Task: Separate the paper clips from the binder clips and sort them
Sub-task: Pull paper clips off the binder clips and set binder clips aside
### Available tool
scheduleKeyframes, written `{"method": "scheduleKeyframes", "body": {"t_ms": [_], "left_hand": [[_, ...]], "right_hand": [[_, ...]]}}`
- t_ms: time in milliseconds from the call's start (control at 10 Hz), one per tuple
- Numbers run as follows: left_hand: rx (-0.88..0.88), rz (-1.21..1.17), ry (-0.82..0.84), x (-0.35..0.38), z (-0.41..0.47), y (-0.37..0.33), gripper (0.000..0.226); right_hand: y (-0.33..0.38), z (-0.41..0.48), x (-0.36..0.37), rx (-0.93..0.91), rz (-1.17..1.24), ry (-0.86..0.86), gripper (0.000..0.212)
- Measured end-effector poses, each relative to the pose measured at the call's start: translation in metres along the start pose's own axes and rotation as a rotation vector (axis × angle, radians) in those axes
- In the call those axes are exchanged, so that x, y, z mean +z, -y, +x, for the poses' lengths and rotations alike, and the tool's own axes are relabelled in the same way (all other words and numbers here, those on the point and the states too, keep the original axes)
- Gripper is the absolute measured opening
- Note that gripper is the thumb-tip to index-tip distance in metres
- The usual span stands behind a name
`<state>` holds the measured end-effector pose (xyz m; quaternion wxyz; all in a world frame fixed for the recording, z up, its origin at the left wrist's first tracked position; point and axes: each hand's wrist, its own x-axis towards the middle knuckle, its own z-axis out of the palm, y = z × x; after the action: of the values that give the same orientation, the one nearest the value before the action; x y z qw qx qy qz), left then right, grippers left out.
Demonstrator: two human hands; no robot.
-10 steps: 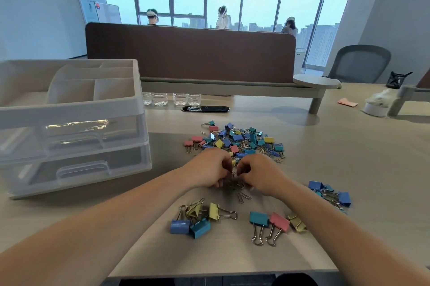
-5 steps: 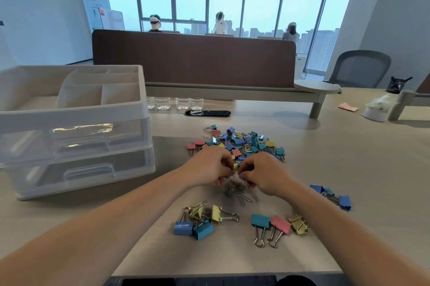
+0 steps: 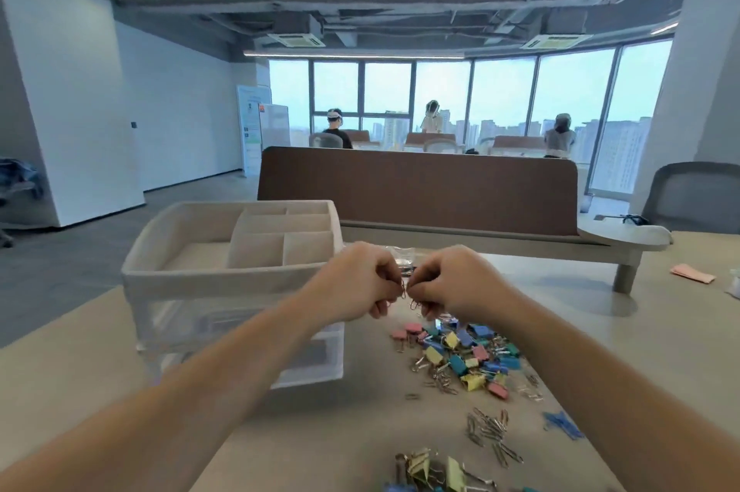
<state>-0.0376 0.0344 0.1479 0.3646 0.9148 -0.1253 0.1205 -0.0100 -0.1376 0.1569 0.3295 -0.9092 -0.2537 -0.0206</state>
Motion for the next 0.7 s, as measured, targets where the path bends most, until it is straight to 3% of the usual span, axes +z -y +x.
{"method": "scheduleKeyframes", "body": {"t_ms": [200, 400, 700], "left_hand": [[-0.108, 0.105, -0.103, -0.065, 0.000, 0.012, 0.002], [-0.195, 0.275, -0.136, -0.093, 0.015, 0.033, 0.014], [-0.183, 0.523, -0.124, -0.091, 0.026, 0.050, 0.019]], "right_hand": [[0.056, 0.056, 0.016, -0.035, 0.102, 0.038, 0.007], [0.089, 0.107, 0.039, -0.069, -0.074, 0.042, 0.011], [0.090, 0.126, 0.046, -0.093, -0.207, 0.086, 0.017]]}}
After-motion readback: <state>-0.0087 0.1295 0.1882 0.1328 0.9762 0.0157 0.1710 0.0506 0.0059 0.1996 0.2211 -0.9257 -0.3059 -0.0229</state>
